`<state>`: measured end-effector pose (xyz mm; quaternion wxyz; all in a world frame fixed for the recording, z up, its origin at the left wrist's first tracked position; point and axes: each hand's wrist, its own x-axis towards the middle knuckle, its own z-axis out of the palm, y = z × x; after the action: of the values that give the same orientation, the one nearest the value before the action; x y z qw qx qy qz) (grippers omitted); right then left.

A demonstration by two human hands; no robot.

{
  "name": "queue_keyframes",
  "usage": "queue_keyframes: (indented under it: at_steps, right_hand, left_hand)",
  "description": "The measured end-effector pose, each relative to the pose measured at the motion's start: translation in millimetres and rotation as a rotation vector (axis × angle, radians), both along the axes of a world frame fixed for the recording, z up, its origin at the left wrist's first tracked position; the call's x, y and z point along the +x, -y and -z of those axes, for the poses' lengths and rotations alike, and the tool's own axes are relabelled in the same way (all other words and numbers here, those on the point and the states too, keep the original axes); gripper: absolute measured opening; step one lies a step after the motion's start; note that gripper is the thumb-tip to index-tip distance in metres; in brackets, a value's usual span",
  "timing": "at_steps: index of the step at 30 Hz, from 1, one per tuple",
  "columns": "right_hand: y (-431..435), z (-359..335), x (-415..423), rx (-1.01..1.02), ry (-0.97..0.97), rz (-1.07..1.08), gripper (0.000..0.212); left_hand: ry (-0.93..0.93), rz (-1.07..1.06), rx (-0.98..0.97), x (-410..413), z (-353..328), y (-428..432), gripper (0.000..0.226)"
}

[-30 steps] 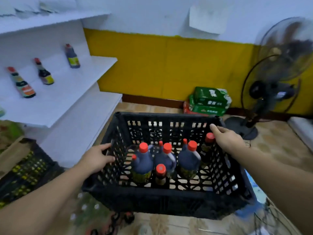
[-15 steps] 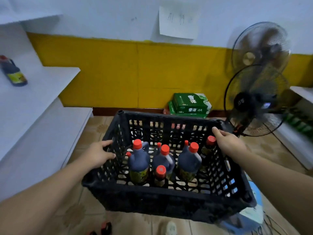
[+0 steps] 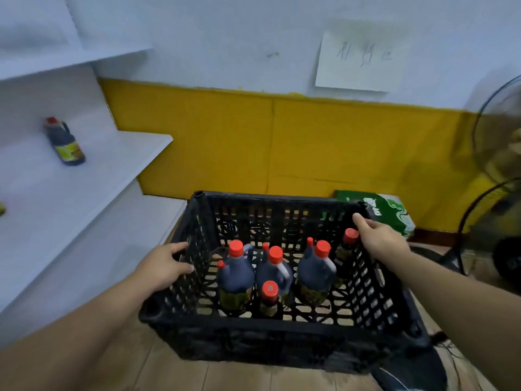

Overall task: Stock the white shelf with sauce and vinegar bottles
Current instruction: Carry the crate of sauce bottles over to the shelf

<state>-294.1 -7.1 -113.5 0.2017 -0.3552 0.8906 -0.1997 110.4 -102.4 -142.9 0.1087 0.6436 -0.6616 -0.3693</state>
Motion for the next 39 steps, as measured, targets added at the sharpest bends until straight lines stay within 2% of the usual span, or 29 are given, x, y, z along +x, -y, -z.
queue_keyframes:
  at_steps: [11,15,19,24,29,32,39]
  right_hand:
    - [184.2,17.8,-40.9,-0.02,0.092,-0.001,0.073]
    - [260.5,22.0,-64.6,0.001,0.112,-0.106,0.071]
    - [328.4,27.9,-74.6,0.016,0.107,-0.124,0.071]
    - [427.5,42.3,-68.7,0.041,0.079,-0.116,0.07]
    - [522.0,94.5,-38.7,0.068,0.07,0.015,0.072]
    - [571.8,126.7,-20.0,0.078,0.087,0.073,0.068]
    - [674.9,247.4,-26.4,0.163,0.195,-0.003,0.061]
  left_hand:
    - [0.04,-0.007,-0.015,-40.4,-10.6,184.3,0.062]
    - [0.037,-0.087,0.0,-61.6,-2.4,231.5,0.061]
    - [0.004,-0.159,0.029,-71.9,8.2,284.6,0.057]
    - [-0.035,-0.123,0.053,-61.5,35.8,390.6,0.058]
    - [-0.081,-0.015,0.107,-28.0,90.4,523.2,0.07]
    - [-0.063,0.013,0.127,-15.5,117.8,574.7,0.071]
    - [0.052,-0.015,0.136,-20.7,222.5,669.5,0.07]
